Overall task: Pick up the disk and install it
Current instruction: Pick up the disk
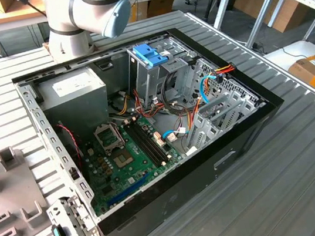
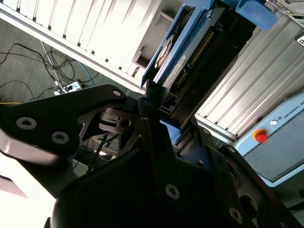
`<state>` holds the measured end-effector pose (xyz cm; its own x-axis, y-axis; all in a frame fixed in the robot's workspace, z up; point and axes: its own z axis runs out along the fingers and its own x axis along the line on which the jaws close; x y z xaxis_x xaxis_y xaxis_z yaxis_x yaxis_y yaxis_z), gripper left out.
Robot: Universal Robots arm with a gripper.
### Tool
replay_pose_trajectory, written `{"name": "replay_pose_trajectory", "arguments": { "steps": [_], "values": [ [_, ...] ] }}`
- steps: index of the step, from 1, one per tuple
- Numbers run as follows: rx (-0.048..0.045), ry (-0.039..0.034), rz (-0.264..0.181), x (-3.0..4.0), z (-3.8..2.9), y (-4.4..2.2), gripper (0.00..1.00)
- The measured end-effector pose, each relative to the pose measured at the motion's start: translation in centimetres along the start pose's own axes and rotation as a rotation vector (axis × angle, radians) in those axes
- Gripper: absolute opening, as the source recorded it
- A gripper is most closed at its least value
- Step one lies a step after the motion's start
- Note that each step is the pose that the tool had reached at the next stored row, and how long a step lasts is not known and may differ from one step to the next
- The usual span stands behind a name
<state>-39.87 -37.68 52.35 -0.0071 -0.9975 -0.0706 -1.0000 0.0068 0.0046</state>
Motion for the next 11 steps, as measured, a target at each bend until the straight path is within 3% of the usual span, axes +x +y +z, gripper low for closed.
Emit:
{"name": "replay_pose_trajectory", "arguments": {
  "steps": [11],
  "values": [
    [0.0000,0.0000,0.000,0.03,0.03,-1.21,0.37]
  ]
}}
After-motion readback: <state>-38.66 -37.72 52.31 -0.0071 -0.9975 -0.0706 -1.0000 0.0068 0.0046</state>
